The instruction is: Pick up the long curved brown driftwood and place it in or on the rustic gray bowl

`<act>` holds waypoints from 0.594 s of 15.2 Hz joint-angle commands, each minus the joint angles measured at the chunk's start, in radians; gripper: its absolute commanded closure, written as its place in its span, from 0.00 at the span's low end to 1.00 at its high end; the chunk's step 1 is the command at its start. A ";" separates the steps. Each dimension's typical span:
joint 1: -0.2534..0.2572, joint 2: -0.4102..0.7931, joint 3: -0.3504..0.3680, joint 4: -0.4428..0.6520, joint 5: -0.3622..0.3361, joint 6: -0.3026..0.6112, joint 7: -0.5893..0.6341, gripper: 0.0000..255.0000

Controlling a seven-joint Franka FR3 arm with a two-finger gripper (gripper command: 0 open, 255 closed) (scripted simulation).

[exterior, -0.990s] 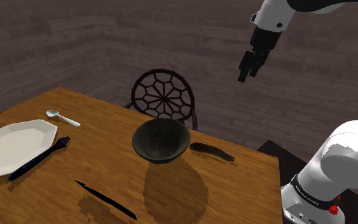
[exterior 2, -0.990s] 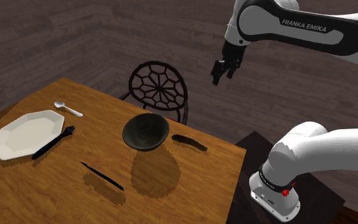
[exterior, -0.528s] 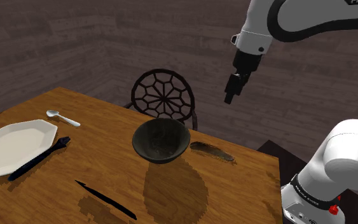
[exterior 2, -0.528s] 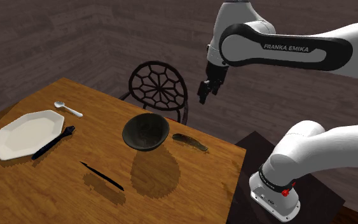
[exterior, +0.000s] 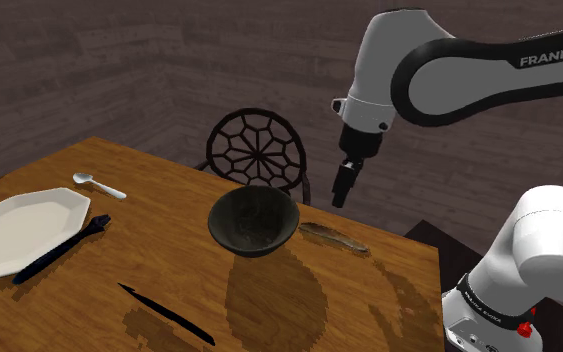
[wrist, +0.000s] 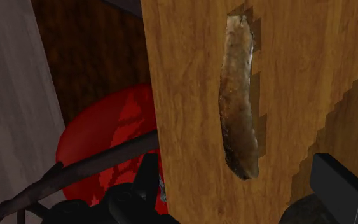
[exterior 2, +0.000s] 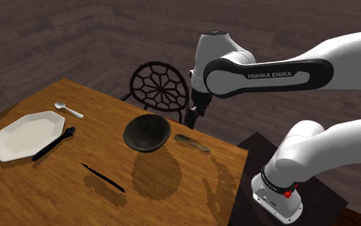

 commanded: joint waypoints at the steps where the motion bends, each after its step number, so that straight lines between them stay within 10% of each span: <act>1: 0.026 0.036 0.028 -0.005 0.019 0.038 -0.005 0.00; 9: 0.067 0.110 0.084 -0.064 0.060 0.167 -0.013 0.00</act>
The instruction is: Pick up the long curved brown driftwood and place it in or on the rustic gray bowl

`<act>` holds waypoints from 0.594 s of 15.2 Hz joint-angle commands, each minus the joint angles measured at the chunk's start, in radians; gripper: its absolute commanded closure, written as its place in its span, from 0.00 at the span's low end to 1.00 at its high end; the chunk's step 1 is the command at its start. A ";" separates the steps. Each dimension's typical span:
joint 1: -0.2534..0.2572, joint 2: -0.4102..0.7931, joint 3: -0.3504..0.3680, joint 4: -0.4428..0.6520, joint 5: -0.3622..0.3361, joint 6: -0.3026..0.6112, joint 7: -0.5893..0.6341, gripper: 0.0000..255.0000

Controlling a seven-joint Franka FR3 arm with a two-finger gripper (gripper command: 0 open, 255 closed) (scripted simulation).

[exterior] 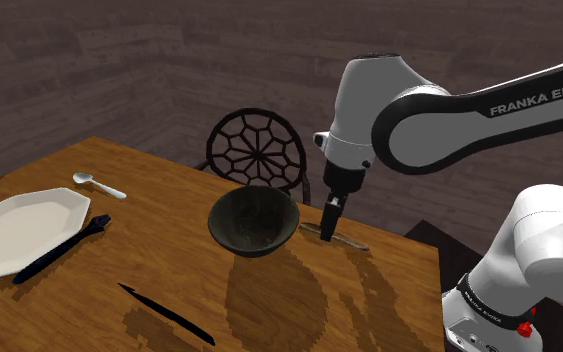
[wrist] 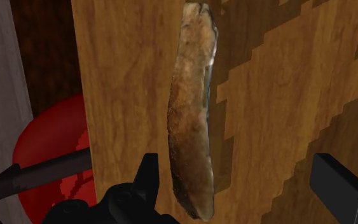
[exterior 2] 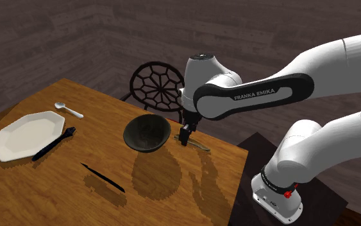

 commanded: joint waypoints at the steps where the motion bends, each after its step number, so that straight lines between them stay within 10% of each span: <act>1: 0.003 0.015 0.009 -0.017 0.007 0.034 0.000 0.00; 9: 0.005 0.027 0.015 -0.030 0.011 0.059 -0.001 0.00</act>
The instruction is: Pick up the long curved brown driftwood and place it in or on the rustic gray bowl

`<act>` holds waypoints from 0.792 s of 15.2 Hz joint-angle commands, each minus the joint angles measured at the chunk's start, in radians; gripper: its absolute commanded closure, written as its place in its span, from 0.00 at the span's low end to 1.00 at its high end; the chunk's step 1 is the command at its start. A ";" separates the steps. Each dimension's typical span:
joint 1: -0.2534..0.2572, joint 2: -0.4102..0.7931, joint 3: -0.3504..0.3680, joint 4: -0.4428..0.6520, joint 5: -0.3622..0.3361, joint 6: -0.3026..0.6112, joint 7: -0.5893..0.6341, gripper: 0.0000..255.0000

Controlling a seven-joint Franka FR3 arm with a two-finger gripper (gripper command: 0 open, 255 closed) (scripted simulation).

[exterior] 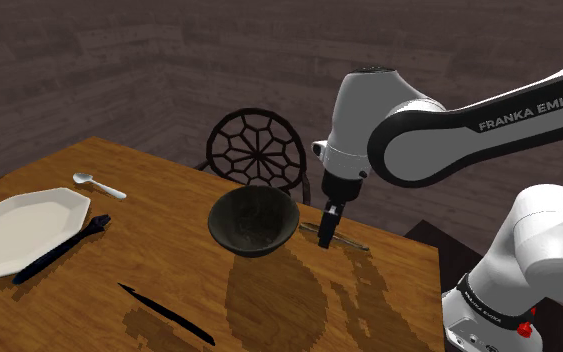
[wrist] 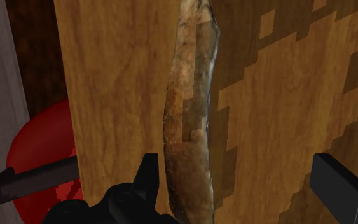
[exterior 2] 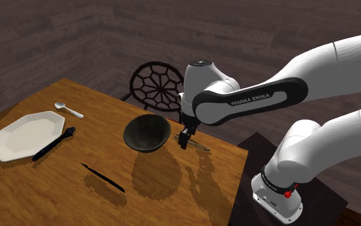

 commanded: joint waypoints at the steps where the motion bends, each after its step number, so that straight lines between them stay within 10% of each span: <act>1: 0.000 0.000 0.000 0.000 0.000 0.000 0.000 0.00; 2: 0.000 0.000 0.000 0.000 0.000 0.000 0.000 1.00; 11: 0.000 0.000 0.000 0.000 0.000 0.000 0.000 1.00; 12: 0.000 0.000 0.000 0.000 0.000 0.000 0.000 0.00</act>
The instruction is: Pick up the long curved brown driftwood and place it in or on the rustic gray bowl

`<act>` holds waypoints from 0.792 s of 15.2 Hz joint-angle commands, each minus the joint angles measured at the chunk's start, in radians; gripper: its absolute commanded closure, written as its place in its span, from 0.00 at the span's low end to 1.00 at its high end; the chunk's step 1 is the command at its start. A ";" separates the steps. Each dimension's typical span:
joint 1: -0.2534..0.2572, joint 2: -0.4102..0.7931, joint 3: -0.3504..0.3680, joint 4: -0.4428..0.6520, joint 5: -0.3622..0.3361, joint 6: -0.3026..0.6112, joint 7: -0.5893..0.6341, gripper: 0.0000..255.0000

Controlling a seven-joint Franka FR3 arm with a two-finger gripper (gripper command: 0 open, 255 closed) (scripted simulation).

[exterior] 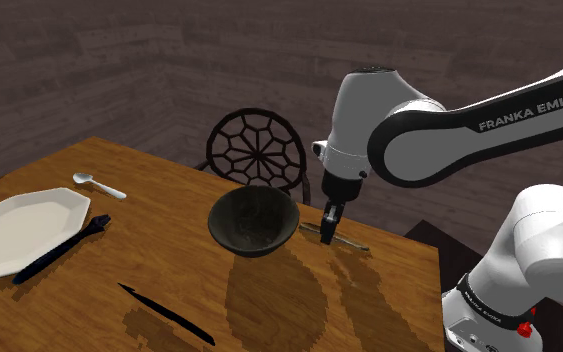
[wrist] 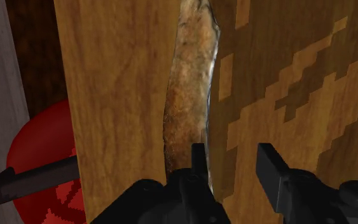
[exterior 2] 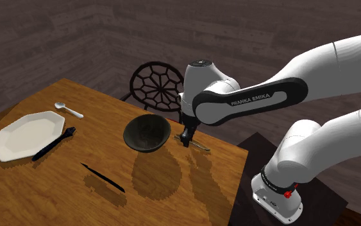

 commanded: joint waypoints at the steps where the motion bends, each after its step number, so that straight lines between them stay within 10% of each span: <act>1: -0.003 -0.054 -0.005 -0.033 0.003 -0.014 0.020 0.00; 5: -0.011 -0.257 -0.021 -0.140 0.005 -0.084 0.097 0.00; 12: 0.000 -0.194 0.010 -0.198 0.036 0.037 0.091 0.00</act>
